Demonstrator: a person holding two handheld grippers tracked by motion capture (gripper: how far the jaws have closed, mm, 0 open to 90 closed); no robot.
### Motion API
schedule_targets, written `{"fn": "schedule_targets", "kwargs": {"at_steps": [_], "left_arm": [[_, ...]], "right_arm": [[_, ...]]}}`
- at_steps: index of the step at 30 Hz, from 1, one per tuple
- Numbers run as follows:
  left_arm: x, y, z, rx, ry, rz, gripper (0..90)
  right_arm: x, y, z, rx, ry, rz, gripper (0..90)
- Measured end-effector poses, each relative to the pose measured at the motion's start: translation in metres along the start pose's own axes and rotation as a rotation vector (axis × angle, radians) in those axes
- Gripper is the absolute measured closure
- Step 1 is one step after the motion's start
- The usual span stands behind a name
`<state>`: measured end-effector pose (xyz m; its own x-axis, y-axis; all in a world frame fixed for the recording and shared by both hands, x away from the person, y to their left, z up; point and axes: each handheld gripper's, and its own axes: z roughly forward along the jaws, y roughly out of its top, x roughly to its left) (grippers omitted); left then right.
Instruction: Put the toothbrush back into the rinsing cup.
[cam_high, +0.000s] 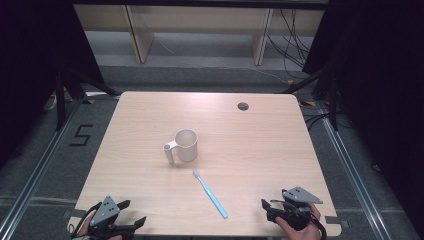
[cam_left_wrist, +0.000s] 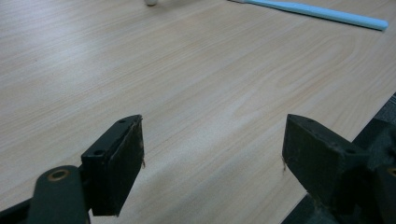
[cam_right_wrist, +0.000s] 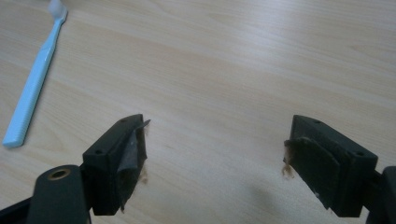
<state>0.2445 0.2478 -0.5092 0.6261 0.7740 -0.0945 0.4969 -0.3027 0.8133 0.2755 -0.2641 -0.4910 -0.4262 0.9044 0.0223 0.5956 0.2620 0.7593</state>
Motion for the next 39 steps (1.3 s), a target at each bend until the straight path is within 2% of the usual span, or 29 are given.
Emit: {"fn": "schedule_targets", "kwargs": {"at_steps": [2,4,6,7,11,12,13,16,18,19,20,22,23,24,25,27,28,30,33,35,37,39], "left_arm": [[0.000,0.000,0.000,0.005,0.002,0.000,20.2],[0.000,0.000,0.000,0.010,0.003,0.003,20.2],[0.000,0.001,0.000,0.015,-0.001,0.010,20.3],[-0.001,0.001,0.000,0.008,-0.007,-0.001,20.3],[-0.003,0.003,0.001,0.004,-0.024,0.015,20.6],[-0.004,0.004,0.002,0.000,-0.028,0.009,20.9],[-0.004,0.005,0.003,0.002,-0.031,0.014,20.8],[-0.006,0.007,0.004,-0.007,-0.052,0.021,20.9],[-0.008,0.008,0.006,-0.012,-0.062,0.011,20.9],[-0.010,0.009,0.007,-0.018,-0.063,0.001,20.9],[-0.011,0.010,0.008,-0.019,-0.070,0.005,20.9],[-0.014,0.012,0.009,-0.017,-0.078,0.004,20.8],[-0.016,0.013,0.010,-0.024,-0.086,0.009,20.6],[-0.019,0.015,0.012,-0.028,-0.088,0.007,20.5],[-0.022,0.016,0.014,-0.036,-0.100,0.005,20.4],[-0.025,0.019,0.015,-0.024,-0.109,0.022,20.0],[-0.028,0.020,0.017,-0.030,-0.115,0.013,19.7],[-0.032,0.023,0.020,-0.029,-0.129,0.030,19.2],[-0.037,0.029,0.023,-0.035,-0.142,0.033,18.8],[-0.040,0.033,0.026,-0.047,-0.165,0.027,18.5],[-0.043,0.037,0.028,-0.057,-0.169,0.022,17.9],[-0.046,0.041,0.031,-0.063,-0.179,0.029,17.7]], "right_arm": [[0.000,0.000,0.000,0.002,0.000,0.005,20.5],[-0.001,0.000,-0.001,-0.007,0.030,0.011,20.5],[0.000,0.000,0.000,-0.012,0.041,0.041,20.8],[0.000,0.000,0.000,-0.012,0.041,0.041,20.8],[0.000,0.000,-0.001,-0.020,0.018,0.035,21.0],[0.001,0.000,-0.001,-0.024,0.006,0.038,21.0],[0.002,0.000,-0.001,-0.011,0.016,0.055,21.1],[0.000,0.000,-0.002,-0.021,-0.001,0.041,21.3],[-0.001,0.000,-0.002,-0.027,-0.003,0.034,21.4],[-0.002,-0.001,-0.002,-0.029,-0.003,0.032,21.5],[0.001,-0.001,-0.002,-0.027,0.004,0.069,21.5],[0.001,-0.001,-0.002,-0.028,0.009,0.088,21.6],[-0.003,-0.001,-0.001,-0.037,0.008,0.056,21.6],[-0.003,-0.001,0.000,-0.032,-0.011,0.053,21.6],[-0.003,-0.001,-0.001,-0.020,-0.011,0.058,21.6],[-0.003,-0.001,-0.003,-0.034,-0.007,0.043,21.7],[-0.003,-0.001,-0.002,-0.037,-0.005,0.052,21.7],[-0.002,-0.001,-0.002,-0.034,-0.001,0.059,21.7],[-0.002,-0.001,-0.001,-0.034,-0.008,0.056,21.8],[-0.001,-0.001,-0.002,-0.031,-0.002,0.068,21.9],[0.001,-0.001,-0.003,-0.025,0.015,0.092,21.9],[0.001,-0.001,-0.003,-0.026,0.017,0.091,21.9]]}}
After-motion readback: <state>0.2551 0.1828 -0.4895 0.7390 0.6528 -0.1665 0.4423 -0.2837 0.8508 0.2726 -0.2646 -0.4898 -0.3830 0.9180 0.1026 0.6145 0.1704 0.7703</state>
